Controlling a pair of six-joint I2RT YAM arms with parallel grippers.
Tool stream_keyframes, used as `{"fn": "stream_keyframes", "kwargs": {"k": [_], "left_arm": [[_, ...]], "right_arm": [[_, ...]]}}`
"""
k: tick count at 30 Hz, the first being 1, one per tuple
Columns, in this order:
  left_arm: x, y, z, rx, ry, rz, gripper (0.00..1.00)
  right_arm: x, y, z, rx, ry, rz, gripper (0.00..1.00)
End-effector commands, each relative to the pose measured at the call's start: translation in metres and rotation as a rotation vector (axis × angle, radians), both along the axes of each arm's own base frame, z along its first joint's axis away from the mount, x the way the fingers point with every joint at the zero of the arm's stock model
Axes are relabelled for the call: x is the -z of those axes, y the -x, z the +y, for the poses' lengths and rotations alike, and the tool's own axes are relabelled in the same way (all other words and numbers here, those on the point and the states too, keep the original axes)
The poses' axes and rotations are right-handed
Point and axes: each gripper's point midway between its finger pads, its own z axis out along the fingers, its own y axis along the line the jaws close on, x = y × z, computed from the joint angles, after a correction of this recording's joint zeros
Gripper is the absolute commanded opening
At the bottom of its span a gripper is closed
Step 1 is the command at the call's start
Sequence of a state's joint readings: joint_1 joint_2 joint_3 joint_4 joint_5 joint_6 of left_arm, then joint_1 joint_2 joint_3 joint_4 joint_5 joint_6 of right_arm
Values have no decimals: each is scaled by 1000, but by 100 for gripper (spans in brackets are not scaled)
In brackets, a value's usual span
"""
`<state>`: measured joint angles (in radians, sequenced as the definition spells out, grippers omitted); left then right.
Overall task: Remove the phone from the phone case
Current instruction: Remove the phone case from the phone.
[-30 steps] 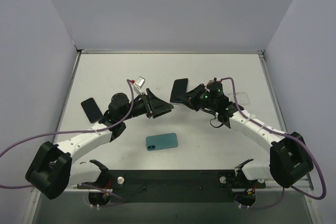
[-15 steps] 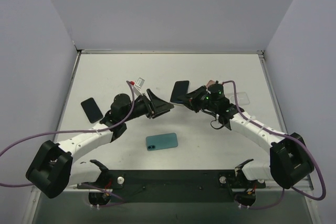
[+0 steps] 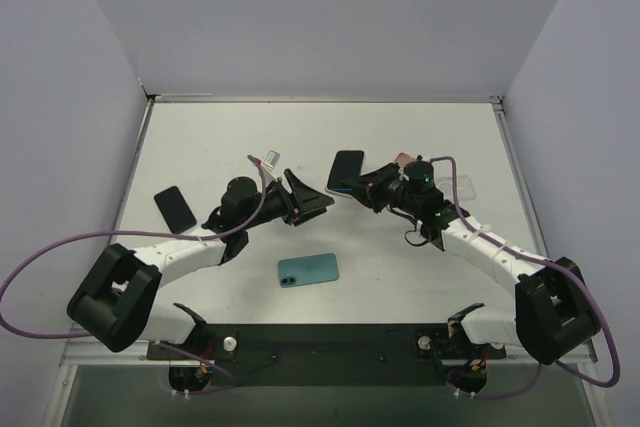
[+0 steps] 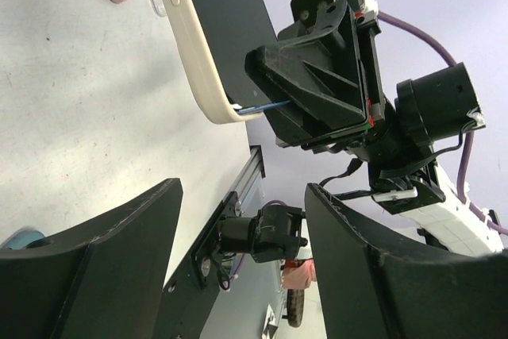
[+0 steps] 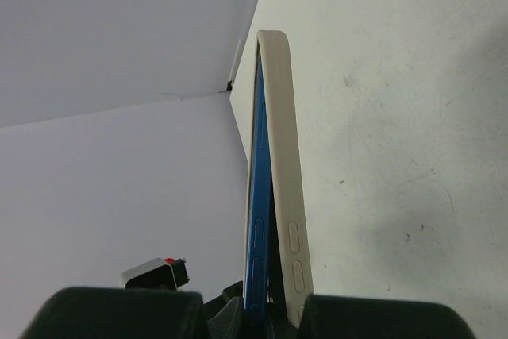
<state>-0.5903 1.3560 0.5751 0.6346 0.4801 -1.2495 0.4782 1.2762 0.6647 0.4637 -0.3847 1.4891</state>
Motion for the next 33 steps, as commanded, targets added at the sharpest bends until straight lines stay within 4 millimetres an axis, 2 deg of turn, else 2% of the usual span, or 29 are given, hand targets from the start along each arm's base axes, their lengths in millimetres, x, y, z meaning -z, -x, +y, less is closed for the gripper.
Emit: {"fn": "stream_keyframes", "kwargs": {"k": [1,3,5,8,18,22,30,33], "left_arm": [[-38,-17,-3,-32,102,-99,73],[-37,-21,-2,-43,129,-83,72],[-44,-23,-3,-46,170,-93,72],[-40,-28,-7,-42,170,-85,71],[-35,-39,-13,-49,183,-68,57],[-41,-43,-14,-55,203,-79,49],[-46,-46,-15,-60,225,-87,47],[-43,-46,-16,-59,222,-80,36]], "right_arm": [[-52,-1,1,-15,-125,-144,0],[-51,-1,1,-17,-126,-143,0],[-51,0,0,-17,-124,-143,0],[-53,0,-1,-17,-130,-150,0],[-58,1,-5,-16,-146,-159,0],[-56,2,-5,-19,-151,-157,0],[-53,4,-5,-19,-158,-152,0],[-55,4,-5,-17,-168,-155,0]]}}
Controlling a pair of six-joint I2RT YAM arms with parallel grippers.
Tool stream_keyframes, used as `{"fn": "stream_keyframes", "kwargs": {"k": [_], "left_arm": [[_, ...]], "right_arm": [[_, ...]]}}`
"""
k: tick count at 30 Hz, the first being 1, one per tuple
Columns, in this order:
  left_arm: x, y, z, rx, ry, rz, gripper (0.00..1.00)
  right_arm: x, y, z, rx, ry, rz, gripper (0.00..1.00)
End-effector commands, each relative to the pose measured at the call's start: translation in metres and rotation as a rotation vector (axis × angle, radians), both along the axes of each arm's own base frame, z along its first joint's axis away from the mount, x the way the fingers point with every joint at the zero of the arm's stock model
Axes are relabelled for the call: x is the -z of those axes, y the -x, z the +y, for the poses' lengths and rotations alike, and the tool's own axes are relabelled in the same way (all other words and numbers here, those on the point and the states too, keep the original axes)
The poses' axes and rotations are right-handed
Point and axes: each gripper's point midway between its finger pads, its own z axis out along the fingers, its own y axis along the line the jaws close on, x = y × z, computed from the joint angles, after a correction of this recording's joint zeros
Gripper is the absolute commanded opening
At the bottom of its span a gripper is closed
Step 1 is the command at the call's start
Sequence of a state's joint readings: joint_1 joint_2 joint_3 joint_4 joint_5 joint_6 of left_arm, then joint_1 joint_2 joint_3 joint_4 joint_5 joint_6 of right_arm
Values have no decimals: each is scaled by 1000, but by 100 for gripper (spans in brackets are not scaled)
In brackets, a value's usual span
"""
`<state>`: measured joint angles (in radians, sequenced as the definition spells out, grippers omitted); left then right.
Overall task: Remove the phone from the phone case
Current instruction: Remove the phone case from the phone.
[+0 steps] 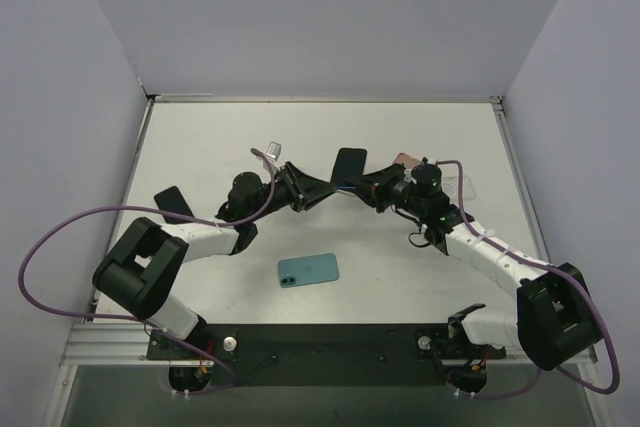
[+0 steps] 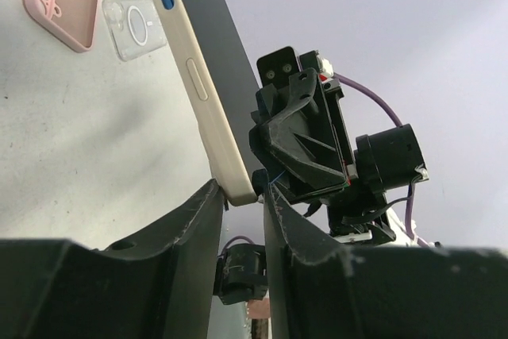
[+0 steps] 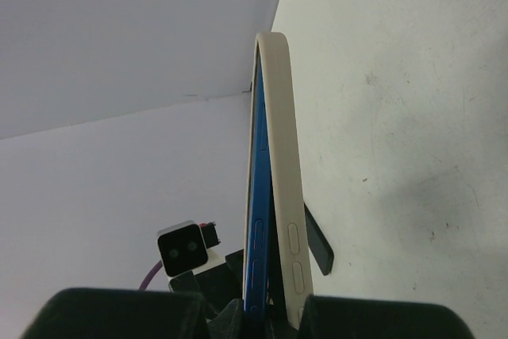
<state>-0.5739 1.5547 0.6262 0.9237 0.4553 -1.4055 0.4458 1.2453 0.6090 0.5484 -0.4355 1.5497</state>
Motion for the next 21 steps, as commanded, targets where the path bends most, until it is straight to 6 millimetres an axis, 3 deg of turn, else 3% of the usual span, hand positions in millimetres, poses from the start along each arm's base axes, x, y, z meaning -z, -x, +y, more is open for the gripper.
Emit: {"fn": "stream_keyframes", "kwargs": {"k": [1,5,7,10,16,21], "left_arm": [[-32,-9,-2,-12,70,-98,33],[-31,-8,-3,-7,80,-92,18],[-31,-8,-3,0,81,-92,0],[-30,-5,-2,3,88,-98,0],[-16,1,12,-7,65,-96,0],[2,5,22,-7,26,-83,0]], "right_arm": [[-47,1,1,-15,-87,-151,0],[-49,1,2,-20,-98,-155,0],[-48,1,1,-13,-108,-145,0],[-47,-1,-5,4,-178,-117,0],[-72,-13,-28,51,-433,-117,0],[-96,-13,-32,45,-558,-138,0]]}}
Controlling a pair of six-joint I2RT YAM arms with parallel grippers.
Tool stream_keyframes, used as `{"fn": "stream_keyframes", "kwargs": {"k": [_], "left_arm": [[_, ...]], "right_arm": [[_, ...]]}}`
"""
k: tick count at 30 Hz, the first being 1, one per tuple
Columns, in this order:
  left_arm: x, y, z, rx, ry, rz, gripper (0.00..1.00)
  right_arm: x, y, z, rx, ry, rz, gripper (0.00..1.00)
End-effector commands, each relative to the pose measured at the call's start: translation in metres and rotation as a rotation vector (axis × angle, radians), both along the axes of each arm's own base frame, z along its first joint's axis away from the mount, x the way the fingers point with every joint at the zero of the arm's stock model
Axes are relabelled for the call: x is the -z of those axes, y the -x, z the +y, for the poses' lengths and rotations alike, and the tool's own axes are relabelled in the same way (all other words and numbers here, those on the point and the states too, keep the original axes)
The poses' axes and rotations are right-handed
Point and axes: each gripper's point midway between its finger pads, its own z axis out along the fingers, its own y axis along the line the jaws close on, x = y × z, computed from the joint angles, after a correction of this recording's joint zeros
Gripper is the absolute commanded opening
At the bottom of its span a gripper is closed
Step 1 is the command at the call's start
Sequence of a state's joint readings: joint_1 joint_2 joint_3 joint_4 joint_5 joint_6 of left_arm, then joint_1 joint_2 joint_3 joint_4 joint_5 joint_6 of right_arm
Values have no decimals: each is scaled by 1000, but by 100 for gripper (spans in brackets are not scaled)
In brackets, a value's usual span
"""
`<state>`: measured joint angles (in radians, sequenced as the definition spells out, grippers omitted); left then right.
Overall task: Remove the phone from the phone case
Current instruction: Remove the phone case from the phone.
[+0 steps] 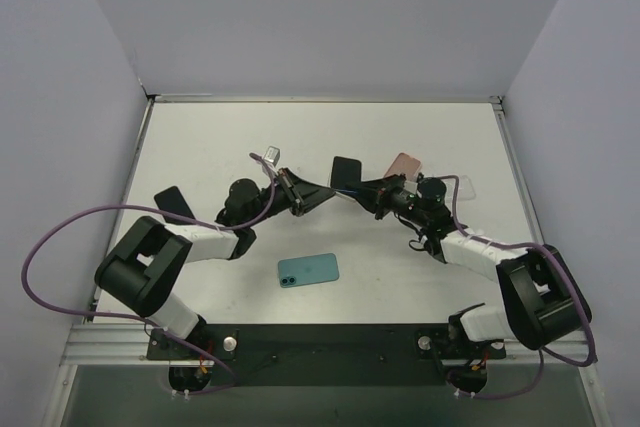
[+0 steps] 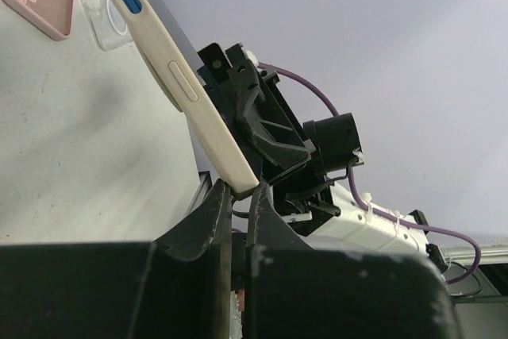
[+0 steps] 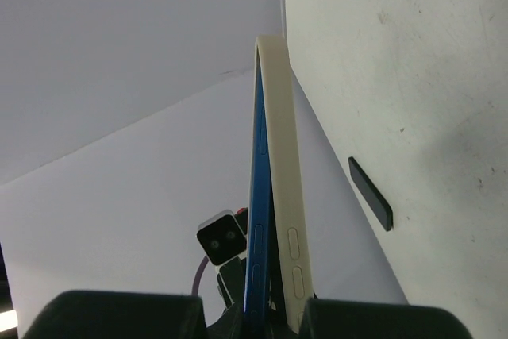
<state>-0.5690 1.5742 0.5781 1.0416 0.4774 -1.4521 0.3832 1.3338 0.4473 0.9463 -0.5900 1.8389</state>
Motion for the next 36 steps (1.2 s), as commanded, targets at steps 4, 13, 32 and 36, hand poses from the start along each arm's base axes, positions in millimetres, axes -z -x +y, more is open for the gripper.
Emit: {"fn": "stream_keyframes", "kwargs": {"k": [4,13,32,36], "left_arm": [[19,-2,21,-12,-80,-68,0],[30,4,20,7,-132,-66,0],[-30,0,-13,-89,-189,-223,71],[-25,-5,-15,-121,-233,-207,65]], "right_arm": [[-113,-15,-31,115,-300,-227,0],[-109,-16,-37,160,-193,-245,0],[-89,-8,10,125,-61,-178,0],[-90,-9,13,125,-60,-179,0]]}}
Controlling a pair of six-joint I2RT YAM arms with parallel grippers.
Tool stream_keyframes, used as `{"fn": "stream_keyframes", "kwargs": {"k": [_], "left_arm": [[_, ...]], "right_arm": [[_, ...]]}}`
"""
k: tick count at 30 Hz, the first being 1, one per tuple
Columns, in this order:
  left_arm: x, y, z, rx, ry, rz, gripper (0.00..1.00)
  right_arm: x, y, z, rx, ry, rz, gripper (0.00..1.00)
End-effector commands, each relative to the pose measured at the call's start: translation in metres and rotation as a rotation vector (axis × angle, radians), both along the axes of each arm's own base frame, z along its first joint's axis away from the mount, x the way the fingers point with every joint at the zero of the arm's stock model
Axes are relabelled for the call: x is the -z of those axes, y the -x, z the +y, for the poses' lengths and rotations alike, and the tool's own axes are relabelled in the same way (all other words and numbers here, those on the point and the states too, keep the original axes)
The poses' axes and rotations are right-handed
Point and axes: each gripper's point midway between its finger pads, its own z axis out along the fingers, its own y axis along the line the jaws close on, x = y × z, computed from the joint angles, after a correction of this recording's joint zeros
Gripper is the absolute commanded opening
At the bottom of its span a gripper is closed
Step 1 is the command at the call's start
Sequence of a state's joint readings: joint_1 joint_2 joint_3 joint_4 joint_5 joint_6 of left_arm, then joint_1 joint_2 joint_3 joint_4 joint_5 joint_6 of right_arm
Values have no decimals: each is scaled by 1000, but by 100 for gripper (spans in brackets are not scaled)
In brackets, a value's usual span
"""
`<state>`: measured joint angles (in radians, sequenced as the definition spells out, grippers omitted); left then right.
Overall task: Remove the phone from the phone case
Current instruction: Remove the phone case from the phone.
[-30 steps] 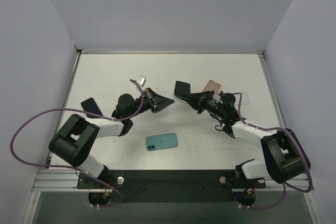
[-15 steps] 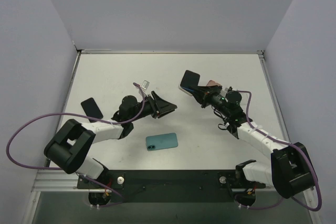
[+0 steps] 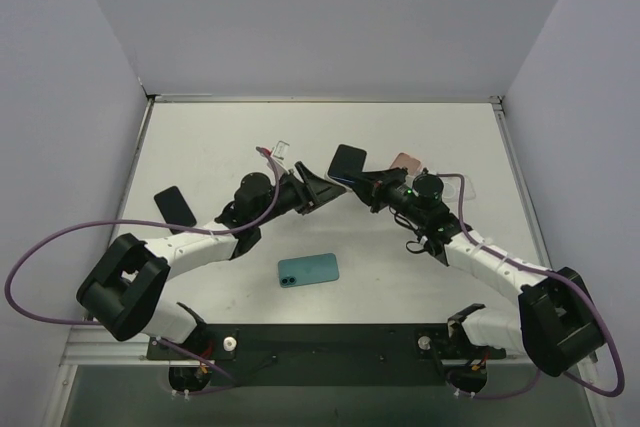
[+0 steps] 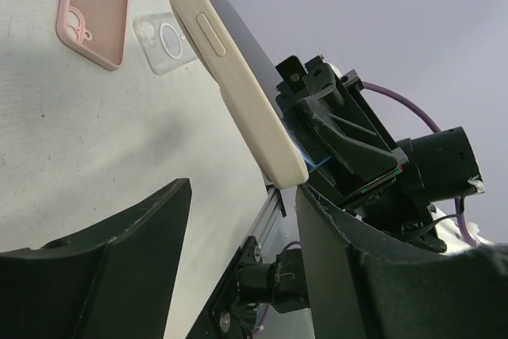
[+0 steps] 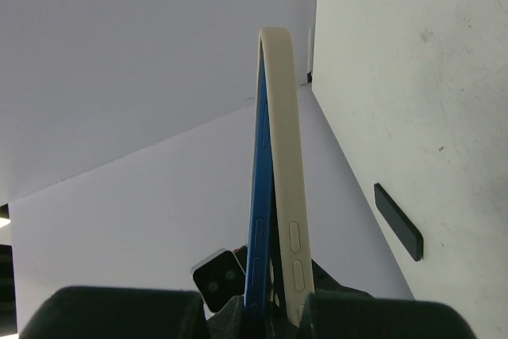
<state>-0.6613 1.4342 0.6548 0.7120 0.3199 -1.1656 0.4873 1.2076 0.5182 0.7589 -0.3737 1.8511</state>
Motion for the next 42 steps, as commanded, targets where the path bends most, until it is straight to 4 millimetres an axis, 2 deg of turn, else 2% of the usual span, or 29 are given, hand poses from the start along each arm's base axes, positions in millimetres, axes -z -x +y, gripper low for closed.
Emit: {"fn": "stream_keyframes", "kwargs": {"k": [1,20,25,31,34,35,38,41,42], "left_arm": [[-20,-12,-2,-63,-17,-57,63],[-30,-13,-9,-81,53,-43,58],[-17,-15,-10,-93,10,-13,45],[-13,-14,-8,-103,14,-12,36],[-13,-15,-7,-110,11,-9,37],[-13,-15,-7,-110,11,-6,42],[-13,-16,-6,-117,8,-2,45],[-10,-19,-4,-138,-7,13,45],[-9,-22,-3,-153,-13,20,42]], "right_arm": [[-58,-7,5,15,-70,-165,0],[-44,-7,14,12,-74,-130,0],[-50,-5,15,11,-100,-137,0],[-55,-5,14,21,-135,-140,0],[-60,-4,16,12,-156,-147,0],[-62,-4,17,7,-155,-154,0],[-61,-1,19,0,-146,-152,0],[-61,2,21,-6,-142,-154,0],[-63,4,22,-9,-141,-159,0]]}}
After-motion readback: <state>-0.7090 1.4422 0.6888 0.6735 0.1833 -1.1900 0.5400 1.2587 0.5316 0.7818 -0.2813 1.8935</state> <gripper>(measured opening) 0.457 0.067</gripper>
